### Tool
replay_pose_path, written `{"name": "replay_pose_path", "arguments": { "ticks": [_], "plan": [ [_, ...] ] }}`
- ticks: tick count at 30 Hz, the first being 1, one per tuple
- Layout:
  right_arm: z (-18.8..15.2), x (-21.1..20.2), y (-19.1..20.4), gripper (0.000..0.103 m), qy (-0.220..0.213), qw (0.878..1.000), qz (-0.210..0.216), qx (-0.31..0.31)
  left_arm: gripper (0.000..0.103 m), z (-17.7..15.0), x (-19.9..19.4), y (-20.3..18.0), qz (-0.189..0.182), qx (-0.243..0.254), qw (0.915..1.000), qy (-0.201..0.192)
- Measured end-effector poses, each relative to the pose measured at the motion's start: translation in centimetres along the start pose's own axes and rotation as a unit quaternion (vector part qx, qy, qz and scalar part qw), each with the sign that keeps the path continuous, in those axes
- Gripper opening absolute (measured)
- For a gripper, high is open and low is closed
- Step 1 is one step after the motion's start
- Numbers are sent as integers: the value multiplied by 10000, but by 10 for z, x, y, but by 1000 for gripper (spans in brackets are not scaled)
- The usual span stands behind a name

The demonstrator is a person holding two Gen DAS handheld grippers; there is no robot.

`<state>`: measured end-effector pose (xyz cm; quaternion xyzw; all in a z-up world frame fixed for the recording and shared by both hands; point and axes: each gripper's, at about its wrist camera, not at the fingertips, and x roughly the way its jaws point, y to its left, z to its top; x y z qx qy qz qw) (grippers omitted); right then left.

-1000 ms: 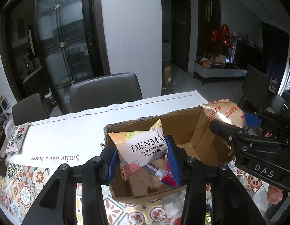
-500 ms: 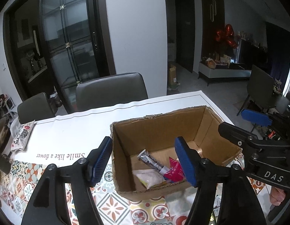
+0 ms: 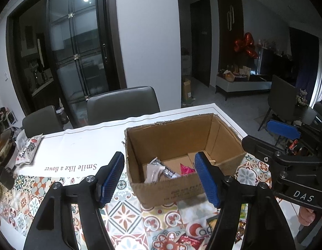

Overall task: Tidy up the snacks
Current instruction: 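Move both tools back from the box toward the remaining snacks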

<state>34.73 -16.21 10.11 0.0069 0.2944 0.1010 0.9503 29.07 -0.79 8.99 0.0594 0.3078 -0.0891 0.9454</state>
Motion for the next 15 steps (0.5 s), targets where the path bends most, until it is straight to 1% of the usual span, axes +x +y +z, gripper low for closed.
{"name": "replay_pose_path", "arguments": {
  "ticks": [5,12,15],
  "plan": [
    [-16,-14,6,71,-21,10000,7,-78,70,-16,-18,-1,-32,-71,10000,-39],
    [-44,-31,9,70,54,9999,65,-77,70,-39,-35,-8,-201,-114,9997,62],
    [-57,-37,8,70,107,9999,46,-104,70,-52,-42,-15,-194,-100,9997,74]
  ]
}}
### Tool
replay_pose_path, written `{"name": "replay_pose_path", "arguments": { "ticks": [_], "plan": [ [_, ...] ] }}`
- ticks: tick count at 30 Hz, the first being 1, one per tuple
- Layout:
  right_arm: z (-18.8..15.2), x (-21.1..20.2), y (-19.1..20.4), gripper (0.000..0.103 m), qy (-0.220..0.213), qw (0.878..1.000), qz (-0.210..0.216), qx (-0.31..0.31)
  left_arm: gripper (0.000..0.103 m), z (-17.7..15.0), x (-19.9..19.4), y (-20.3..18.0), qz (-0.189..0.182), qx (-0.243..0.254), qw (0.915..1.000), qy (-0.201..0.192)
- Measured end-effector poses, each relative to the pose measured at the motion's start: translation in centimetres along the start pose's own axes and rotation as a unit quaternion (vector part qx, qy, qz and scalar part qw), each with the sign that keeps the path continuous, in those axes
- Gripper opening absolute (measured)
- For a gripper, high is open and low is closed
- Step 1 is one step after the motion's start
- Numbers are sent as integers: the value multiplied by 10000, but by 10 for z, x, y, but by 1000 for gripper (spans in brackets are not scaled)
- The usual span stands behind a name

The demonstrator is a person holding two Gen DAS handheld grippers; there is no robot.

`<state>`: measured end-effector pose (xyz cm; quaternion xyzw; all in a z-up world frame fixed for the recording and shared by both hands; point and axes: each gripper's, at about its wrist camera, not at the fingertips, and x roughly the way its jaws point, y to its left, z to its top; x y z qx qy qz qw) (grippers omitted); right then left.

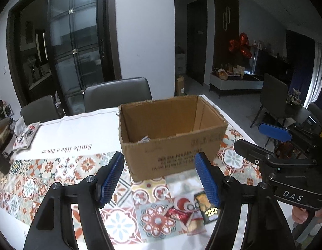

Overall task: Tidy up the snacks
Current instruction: 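Move both tools back from the box toward the remaining snacks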

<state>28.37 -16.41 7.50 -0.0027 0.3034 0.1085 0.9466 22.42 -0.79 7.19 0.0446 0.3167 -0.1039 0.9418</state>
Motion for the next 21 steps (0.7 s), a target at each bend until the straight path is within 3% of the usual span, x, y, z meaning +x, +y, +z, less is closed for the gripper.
{"name": "replay_pose_path", "arguments": {
  "ticks": [13,21],
  "plan": [
    [-62,-7,-13,69,438,9990,-85,34,69,-62,6,-25,-261,-149,9977,608],
    [-97,5,-19,59,870,9960,-77,186,69,-95,18,-35,-239,-124,9957,891]
  ]
}}
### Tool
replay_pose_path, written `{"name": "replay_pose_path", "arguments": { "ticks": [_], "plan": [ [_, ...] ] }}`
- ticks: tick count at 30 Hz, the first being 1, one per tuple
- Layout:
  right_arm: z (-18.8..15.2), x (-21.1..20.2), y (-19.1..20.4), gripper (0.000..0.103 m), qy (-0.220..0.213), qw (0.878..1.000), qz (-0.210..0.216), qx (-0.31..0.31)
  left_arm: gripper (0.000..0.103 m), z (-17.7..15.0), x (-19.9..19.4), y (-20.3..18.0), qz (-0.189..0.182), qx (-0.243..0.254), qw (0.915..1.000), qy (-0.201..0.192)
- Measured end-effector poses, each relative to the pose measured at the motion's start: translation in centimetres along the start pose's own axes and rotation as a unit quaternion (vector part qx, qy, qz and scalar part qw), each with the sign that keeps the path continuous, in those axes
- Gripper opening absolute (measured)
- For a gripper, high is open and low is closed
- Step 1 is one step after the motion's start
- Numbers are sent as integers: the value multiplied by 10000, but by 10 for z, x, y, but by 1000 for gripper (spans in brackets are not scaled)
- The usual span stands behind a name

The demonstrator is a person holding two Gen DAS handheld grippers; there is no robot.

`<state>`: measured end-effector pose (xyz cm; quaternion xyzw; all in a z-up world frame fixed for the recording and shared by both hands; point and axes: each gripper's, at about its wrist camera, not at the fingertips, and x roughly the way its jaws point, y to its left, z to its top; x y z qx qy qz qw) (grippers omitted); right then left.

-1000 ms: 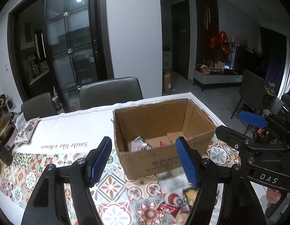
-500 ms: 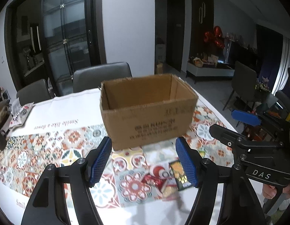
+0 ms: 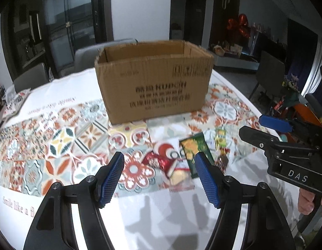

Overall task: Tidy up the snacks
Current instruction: 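Move both tools back from the box toward the remaining snacks, then grasp the clear cake packet with left tool while right tool grasps a gold-wrapped candy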

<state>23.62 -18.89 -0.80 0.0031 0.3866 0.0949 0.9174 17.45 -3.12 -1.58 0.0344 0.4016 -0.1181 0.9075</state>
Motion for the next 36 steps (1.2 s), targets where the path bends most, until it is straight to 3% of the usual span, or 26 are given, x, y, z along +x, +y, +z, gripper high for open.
{"name": "replay_pose_path", "arguments": {
  "ticks": [8,21,36],
  "plan": [
    [-32,21,-8,51,495,9985,86,230,64,-20,29,-6,-289,-88,9985,456],
    [-53,52,-20,41,1009,9930,226,563,54,-33,72,-8,-520,-266,9935,975],
    [-53,77,-18,35,1209,9896,401,668,53,-28,96,-7,-546,-421,9921,1050]
  ]
}}
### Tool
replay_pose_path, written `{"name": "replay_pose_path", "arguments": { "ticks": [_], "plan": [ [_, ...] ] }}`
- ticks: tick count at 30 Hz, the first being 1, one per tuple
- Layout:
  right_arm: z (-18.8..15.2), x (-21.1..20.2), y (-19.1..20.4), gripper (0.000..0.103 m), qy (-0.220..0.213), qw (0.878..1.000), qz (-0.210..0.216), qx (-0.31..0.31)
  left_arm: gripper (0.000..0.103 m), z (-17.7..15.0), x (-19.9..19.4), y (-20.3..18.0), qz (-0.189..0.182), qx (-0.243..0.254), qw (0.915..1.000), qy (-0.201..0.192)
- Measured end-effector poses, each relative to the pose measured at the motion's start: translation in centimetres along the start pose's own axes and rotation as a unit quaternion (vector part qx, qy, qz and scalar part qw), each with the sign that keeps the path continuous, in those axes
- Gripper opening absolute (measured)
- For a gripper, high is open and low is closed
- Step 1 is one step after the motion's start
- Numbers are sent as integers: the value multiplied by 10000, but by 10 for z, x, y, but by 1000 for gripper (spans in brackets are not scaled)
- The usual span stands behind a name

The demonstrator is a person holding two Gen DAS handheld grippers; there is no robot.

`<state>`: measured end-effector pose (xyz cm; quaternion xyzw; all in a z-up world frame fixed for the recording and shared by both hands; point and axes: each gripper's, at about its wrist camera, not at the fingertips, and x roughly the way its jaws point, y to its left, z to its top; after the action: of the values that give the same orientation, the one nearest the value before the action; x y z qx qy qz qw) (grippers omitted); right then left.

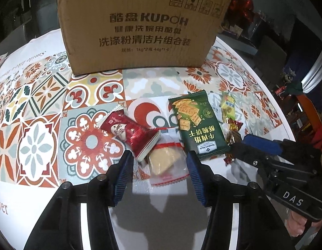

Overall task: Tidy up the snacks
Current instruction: 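Grasp the clear cake packet with left tool while right tool grasps a gold-wrapped candy, then carry the cake packet and gold candy over the box and open both tools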

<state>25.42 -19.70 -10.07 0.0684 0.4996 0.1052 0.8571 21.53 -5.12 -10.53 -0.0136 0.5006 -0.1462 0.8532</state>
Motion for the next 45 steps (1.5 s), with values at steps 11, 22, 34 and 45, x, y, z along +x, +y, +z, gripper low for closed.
{"name": "replay_pose_path", "arguments": {
  "ticks": [11,22,34,45],
  "plan": [
    [5,11,2,26,19,10000,-28,-10,41,4,4,3,-17,-36,9999,-109],
    [1,1,8,25,-84,9999,50,-49,32,-1,-3,0,-125,10,9999,-104],
    [-1,-27,18,25,-281,9993,211,-148,32,-7,-43,-6,-363,-45,9987,-345],
    [7,-58,31,25,-600,9975,275,-250,32,1,-78,-12,-212,139,9961,-841]
  ]
}}
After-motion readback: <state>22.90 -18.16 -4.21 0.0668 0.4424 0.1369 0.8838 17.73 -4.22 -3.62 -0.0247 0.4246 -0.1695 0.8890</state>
